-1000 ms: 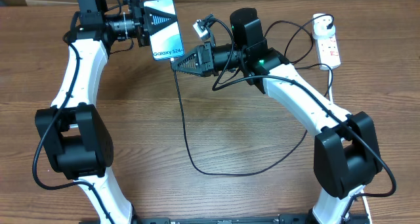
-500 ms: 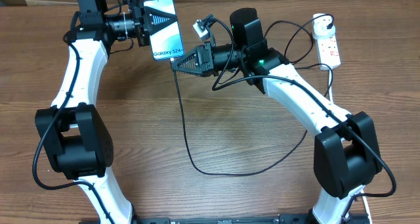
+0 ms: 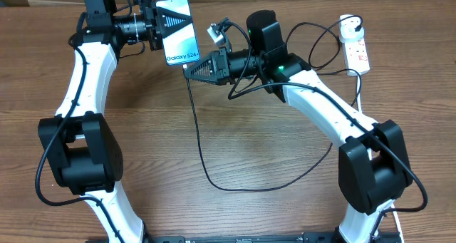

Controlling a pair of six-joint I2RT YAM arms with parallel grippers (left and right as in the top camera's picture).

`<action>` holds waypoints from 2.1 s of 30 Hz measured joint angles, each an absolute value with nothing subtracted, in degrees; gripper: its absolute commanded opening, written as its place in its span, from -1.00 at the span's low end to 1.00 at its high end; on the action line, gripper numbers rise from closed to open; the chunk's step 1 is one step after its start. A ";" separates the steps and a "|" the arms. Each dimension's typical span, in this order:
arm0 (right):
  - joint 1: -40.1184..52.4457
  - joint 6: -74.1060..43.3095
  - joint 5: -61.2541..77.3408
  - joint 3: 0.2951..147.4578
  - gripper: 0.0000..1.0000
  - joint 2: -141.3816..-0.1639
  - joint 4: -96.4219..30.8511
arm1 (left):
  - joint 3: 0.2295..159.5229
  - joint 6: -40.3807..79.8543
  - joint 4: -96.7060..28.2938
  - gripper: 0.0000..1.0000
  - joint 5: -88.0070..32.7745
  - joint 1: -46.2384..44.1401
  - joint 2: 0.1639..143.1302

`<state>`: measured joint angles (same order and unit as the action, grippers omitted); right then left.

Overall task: Plug charger to phone and switch on socket
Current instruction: 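Push the plug into the phone's port with the right gripper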

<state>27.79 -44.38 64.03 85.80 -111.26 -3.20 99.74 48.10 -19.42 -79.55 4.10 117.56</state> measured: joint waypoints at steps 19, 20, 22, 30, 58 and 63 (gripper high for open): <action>27.79 -45.36 64.71 85.80 -0.93 -111.35 -1.08 | 99.74 48.07 -19.27 -0.92 -79.55 4.10 117.56; 27.79 -45.39 64.73 85.80 -0.93 -111.35 -1.08 | 99.74 48.10 -19.29 -0.92 -79.55 4.10 117.56; 27.79 -45.41 64.73 85.80 -0.93 -111.35 -1.08 | 99.74 48.07 -19.29 -0.91 -79.55 4.10 117.56; 27.79 -45.45 64.75 85.80 -0.93 -111.35 -0.67 | 99.74 48.07 -19.29 -0.91 -79.57 4.10 117.56; 27.35 -46.30 65.39 85.80 -0.92 -111.35 -0.54 | 99.74 48.07 -19.27 -0.92 -79.88 4.10 117.56; 27.35 -46.30 65.43 85.80 -0.93 -111.35 -0.54 | 99.74 48.07 -19.27 -0.91 -79.96 4.08 117.56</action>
<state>27.35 -46.30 65.43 85.80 -111.35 -0.54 99.74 48.07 -19.27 -79.96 4.08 117.56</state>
